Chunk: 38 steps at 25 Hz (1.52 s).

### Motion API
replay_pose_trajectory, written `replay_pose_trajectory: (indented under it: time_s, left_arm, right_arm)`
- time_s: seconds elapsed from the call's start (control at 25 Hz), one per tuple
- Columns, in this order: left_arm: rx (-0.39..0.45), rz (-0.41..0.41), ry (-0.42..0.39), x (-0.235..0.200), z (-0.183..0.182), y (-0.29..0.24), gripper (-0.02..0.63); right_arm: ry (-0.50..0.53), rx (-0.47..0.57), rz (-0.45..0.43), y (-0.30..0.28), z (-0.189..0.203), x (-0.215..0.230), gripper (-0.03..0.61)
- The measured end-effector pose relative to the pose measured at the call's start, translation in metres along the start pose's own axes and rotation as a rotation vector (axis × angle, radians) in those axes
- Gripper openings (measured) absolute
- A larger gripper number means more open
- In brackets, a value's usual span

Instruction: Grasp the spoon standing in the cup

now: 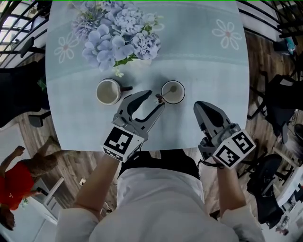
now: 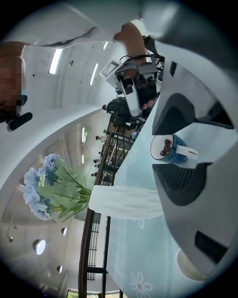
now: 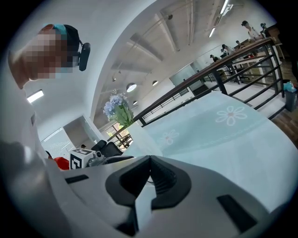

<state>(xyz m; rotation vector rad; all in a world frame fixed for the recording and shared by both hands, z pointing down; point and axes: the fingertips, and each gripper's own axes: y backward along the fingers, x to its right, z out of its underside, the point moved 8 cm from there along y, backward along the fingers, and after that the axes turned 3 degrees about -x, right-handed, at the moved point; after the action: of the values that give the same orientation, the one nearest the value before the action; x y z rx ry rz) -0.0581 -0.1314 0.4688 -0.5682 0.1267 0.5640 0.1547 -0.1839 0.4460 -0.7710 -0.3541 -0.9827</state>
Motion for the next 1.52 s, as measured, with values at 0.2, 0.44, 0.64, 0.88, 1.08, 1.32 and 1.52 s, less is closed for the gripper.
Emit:
replay_pose_trajectory:
  time_s: [0.2, 0.44, 0.64, 0.88, 1.08, 1.32, 1.52]
  left_arm:
    - [0.003, 0.025, 0.006, -0.002, 0.007, -0.008, 0.198]
    - [-0.004, 0.042, -0.003, -0.001, 0.014, -0.016, 0.201]
    - [-0.003, 0.050, -0.006, -0.002, 0.015, -0.020, 0.201]
    - [-0.017, 0.051, -0.029, 0.000, 0.014, -0.023, 0.149]
    - [-0.010, 0.051, -0.040, 0.002, 0.010, -0.022, 0.141]
    - [0.019, 0.061, -0.053, 0.004, -0.002, -0.016, 0.140]
    - [0.035, 0.063, -0.068, 0.006, -0.013, -0.010, 0.140]
  right_arm:
    - [-0.002, -0.014, 0.002, -0.004, 0.006, 0.002, 0.021]
    - [-0.010, -0.032, 0.015, -0.010, 0.017, 0.007, 0.021]
    - [-0.033, -0.038, 0.022, -0.010, 0.022, 0.011, 0.021]
    - [-0.027, -0.038, 0.039, -0.006, 0.023, 0.014, 0.021]
    - [-0.036, -0.028, 0.033, -0.004, 0.020, 0.011, 0.021]
    - [-0.018, -0.021, 0.039, -0.001, 0.014, 0.008, 0.021]
    - [-0.004, 0.001, 0.040, 0.002, 0.004, 0.002, 0.021]
